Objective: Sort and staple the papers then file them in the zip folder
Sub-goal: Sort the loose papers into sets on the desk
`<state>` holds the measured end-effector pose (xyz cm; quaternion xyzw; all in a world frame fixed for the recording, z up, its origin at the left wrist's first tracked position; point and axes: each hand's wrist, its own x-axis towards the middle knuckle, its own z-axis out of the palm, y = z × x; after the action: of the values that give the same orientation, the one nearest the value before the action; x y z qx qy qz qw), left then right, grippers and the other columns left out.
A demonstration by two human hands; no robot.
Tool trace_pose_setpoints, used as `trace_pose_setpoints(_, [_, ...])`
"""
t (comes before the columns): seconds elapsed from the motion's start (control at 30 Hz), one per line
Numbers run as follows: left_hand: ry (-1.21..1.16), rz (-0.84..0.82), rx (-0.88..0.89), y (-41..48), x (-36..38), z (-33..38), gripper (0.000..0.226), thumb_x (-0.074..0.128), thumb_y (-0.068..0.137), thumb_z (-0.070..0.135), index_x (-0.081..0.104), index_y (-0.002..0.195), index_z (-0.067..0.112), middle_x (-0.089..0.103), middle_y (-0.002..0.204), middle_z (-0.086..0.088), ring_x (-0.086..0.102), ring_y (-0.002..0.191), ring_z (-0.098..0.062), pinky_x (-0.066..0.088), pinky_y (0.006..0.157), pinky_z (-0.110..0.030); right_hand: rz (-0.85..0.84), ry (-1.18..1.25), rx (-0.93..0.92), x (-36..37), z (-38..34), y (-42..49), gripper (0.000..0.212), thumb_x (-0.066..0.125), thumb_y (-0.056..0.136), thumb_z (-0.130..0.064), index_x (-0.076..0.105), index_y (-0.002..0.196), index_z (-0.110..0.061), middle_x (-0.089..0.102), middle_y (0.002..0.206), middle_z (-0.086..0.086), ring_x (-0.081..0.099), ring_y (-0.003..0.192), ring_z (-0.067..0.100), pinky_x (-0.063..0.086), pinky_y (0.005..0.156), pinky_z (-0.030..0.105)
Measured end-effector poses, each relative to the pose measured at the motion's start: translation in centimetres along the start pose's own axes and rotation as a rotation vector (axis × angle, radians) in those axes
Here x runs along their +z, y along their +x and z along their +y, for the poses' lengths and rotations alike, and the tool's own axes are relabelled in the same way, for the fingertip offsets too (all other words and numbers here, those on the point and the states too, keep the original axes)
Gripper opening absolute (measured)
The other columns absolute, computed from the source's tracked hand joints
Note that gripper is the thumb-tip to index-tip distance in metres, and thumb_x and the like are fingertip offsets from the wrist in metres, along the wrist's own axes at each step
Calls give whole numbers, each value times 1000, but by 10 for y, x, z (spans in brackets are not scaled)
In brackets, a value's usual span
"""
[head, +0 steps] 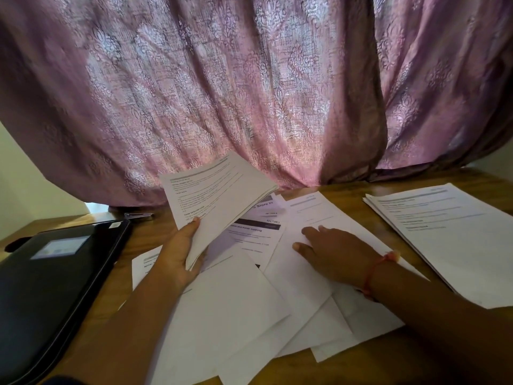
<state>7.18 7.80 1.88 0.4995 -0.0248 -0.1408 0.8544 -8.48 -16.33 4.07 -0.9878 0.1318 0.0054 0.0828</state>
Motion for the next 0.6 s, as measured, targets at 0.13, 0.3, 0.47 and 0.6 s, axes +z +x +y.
trace_pose_setpoints(0.13, [-7,9,-6,-1,0,0,32,65,96,23,64,127,19,76,114,-8,73,87,-18,60,62,-26,56,49,17,-1,2,1,64,23,99,-61,32,149,-22,44,151,5,45,134,27,38,111,41])
trace_pose_setpoints(0.3, [8,23,-18,-2,2,1,23,65,97,22,67,120,20,77,108,-6,71,85,-18,59,59,-24,18,-65,144,0,14,5,71,18,95,-68,39,142,-19,48,145,10,42,134,32,32,113,46])
trace_pose_setpoints(0.47, [8,11,-22,-4,2,2,29,65,96,24,64,125,19,76,112,-7,72,91,-21,60,64,-26,-4,-9,33,2,2,0,64,22,98,-62,34,145,-21,40,151,13,37,138,32,28,113,42])
trace_pose_setpoints(0.6, [3,-10,-26,-5,1,3,30,64,97,24,64,126,19,76,113,-8,75,84,-20,61,60,-28,-24,75,-13,0,5,2,62,22,100,-59,28,150,-23,34,155,13,30,144,32,27,115,43])
